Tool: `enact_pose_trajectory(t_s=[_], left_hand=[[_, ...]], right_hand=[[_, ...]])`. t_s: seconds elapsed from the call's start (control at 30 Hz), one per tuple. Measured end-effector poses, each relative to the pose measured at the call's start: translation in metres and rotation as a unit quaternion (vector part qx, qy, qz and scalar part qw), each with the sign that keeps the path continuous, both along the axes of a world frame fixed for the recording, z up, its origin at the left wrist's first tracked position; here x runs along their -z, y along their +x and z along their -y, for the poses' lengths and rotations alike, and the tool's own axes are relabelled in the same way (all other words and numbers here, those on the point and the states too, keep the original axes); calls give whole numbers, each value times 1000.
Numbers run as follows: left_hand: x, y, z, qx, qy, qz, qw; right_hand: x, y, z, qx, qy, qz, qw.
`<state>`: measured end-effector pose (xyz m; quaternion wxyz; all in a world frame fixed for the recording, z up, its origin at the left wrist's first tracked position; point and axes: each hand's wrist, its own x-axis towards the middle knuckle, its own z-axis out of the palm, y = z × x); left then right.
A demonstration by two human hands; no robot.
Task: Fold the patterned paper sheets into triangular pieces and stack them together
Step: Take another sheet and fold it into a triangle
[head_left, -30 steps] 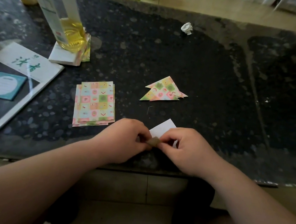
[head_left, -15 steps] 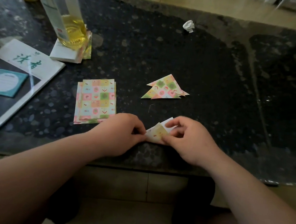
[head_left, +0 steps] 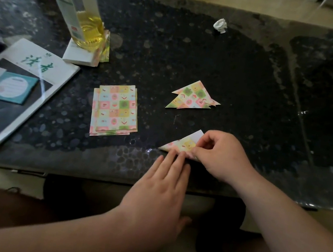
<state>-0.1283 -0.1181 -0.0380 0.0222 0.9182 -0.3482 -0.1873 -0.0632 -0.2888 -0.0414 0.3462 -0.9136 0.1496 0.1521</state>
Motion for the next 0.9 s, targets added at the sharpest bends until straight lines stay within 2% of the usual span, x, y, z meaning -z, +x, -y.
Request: enact_pose_trajectory(t_s=[0.33,0.9], left_hand=[[10,4,1,-14,28,-35,999],[14,0,3,-20,39,-28,999]], right_hand=[[12,5,1,24,1,24,999],[13,3,-3,6,-21,23,999]])
